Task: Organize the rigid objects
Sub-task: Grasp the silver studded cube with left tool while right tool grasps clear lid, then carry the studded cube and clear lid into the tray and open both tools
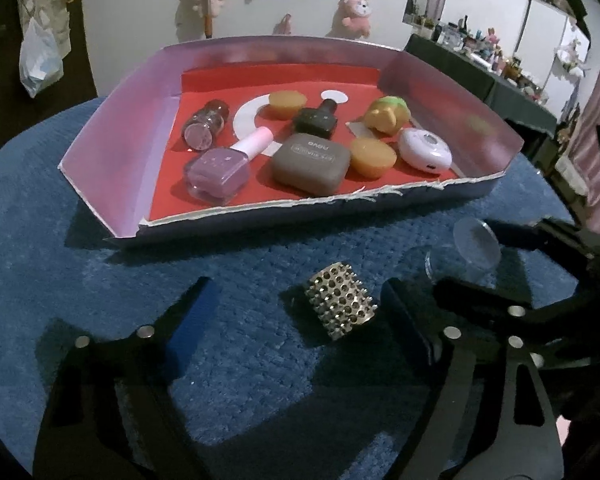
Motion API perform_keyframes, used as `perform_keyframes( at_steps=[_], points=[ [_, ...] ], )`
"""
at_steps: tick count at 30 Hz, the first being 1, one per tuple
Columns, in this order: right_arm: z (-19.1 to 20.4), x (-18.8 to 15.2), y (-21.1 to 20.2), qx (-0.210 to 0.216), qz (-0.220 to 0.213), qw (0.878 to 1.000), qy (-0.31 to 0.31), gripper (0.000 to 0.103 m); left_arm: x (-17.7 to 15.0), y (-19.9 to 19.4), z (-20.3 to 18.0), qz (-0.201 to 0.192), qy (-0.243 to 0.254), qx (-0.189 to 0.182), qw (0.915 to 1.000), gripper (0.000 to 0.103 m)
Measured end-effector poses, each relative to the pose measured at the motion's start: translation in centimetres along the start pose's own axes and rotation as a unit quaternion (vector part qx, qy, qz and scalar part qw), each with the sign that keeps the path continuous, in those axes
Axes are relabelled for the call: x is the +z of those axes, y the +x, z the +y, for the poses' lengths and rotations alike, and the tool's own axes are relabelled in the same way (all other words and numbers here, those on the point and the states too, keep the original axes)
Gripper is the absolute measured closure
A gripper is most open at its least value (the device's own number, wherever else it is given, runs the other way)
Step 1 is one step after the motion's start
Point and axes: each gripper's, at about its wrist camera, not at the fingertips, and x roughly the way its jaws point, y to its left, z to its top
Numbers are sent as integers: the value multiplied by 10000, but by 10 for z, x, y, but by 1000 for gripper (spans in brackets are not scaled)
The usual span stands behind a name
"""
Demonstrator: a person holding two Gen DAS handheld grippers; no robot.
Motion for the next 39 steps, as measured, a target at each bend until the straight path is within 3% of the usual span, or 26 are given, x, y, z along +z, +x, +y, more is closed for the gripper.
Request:
perform_keyframes(
  at_steps=[4, 7, 9, 17, 39],
  points=[
    [3, 1, 1, 3, -15, 10000, -86, 34, 1, 0, 1, -40, -19, -149, 9999, 42],
    [6, 2, 2, 9, -12, 9999, -130, 49, 2, 0, -1, -57, 20, -321, 9995, 68],
    [7, 2, 1, 88, -38, 9998, -162, 60, 2, 0, -3, -51, 39, -396, 9992, 68],
    [15, 1, -20, 184, -385, 9987, -267, 60, 2, -17, -9, -258, 169, -522, 9982, 68],
    [16, 1, -24, 178, -380, 9988, -246, 60, 3, -28, -12, -395, 234, -525, 9976, 68]
  ],
)
